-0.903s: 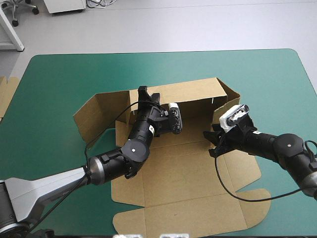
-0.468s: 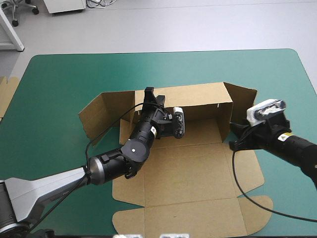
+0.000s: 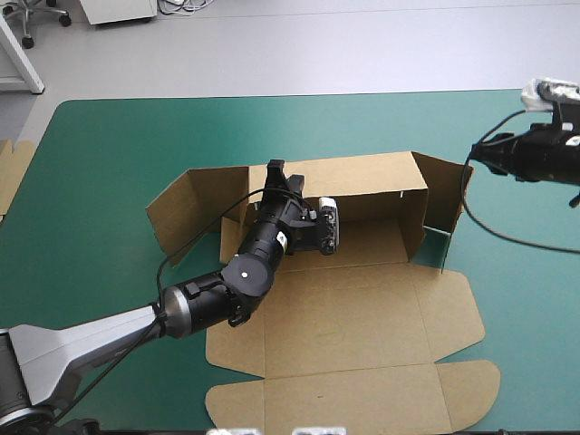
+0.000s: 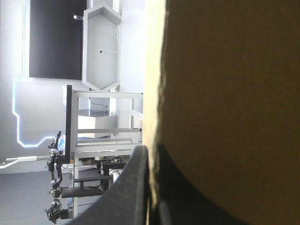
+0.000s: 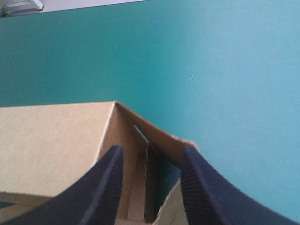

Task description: Fold the box

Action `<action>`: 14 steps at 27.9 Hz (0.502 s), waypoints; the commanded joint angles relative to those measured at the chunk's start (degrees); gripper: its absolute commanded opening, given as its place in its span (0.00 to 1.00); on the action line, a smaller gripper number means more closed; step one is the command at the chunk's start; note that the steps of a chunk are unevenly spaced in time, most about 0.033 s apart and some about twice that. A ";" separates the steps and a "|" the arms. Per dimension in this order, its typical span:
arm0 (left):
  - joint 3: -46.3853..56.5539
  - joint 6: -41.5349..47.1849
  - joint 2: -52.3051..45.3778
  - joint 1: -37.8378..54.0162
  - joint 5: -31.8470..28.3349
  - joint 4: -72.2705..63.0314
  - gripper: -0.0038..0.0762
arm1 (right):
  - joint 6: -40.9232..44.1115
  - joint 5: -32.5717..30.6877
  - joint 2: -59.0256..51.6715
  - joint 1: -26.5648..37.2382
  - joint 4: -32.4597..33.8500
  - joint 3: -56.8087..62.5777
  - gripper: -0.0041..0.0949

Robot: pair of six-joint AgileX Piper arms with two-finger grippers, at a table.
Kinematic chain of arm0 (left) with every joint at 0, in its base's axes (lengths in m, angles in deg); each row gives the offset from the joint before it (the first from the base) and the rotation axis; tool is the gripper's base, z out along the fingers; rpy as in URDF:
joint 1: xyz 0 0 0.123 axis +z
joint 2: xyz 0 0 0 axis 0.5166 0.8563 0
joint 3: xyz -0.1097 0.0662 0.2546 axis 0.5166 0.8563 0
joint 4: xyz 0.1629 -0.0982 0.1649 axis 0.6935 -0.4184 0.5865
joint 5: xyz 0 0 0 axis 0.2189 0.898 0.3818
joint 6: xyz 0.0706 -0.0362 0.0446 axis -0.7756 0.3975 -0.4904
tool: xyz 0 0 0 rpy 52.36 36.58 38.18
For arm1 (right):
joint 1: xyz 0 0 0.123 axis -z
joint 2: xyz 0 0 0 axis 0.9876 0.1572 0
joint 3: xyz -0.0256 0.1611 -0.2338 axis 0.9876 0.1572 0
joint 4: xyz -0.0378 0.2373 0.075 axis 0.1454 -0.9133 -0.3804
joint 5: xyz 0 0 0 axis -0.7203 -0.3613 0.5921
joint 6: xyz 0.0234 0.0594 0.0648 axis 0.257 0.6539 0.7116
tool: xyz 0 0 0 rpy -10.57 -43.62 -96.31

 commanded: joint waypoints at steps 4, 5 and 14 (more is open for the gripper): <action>-1.77 0.50 -2.01 -0.33 1.28 3.60 0.03 | 1.81 -5.92 12.51 2.17 -0.21 -15.60 0.42; -1.77 0.50 -2.01 -0.33 1.43 3.60 0.03 | 2.20 -7.06 14.58 2.17 0.42 -17.33 0.42; -1.77 0.50 -2.01 -0.33 1.90 3.60 0.03 | 0.58 -10.10 27.51 1.24 0.42 -22.59 0.34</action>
